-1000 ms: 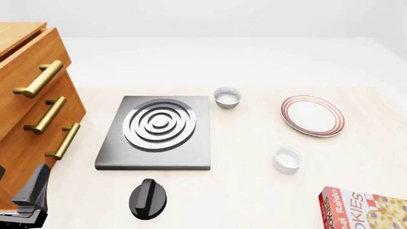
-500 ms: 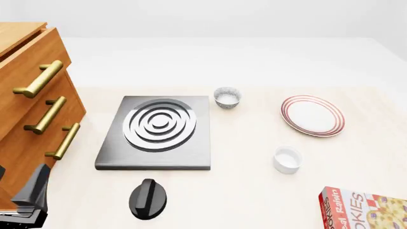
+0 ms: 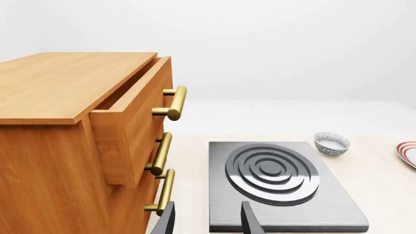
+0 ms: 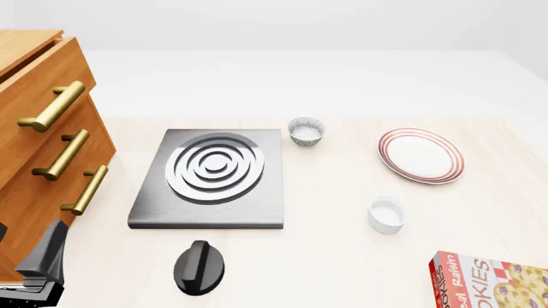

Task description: Pick the akita bowl next to the cookies box and place it on the plate.

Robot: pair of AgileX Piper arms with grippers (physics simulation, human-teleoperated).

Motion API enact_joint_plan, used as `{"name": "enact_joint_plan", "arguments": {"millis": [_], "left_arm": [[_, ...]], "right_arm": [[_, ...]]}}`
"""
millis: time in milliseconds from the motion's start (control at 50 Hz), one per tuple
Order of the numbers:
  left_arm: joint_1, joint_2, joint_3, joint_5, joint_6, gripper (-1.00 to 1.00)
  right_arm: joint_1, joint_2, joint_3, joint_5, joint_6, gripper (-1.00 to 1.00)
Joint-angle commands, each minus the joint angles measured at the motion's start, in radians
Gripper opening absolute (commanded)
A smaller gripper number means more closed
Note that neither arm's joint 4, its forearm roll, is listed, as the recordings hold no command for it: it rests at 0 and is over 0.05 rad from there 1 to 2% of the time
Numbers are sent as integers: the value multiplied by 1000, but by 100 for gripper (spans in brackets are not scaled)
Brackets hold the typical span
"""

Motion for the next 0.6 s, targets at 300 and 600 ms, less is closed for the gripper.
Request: {"name": "enact_joint_plan", "arguments": {"millis": [300,600], "left_arm": [[0,0,0,0,0,100],[0,0,0,0,0,100]], "right_arm": [[-11,68,85,-114,-12,100],[-3,106,104,-148,-19,100]]}}
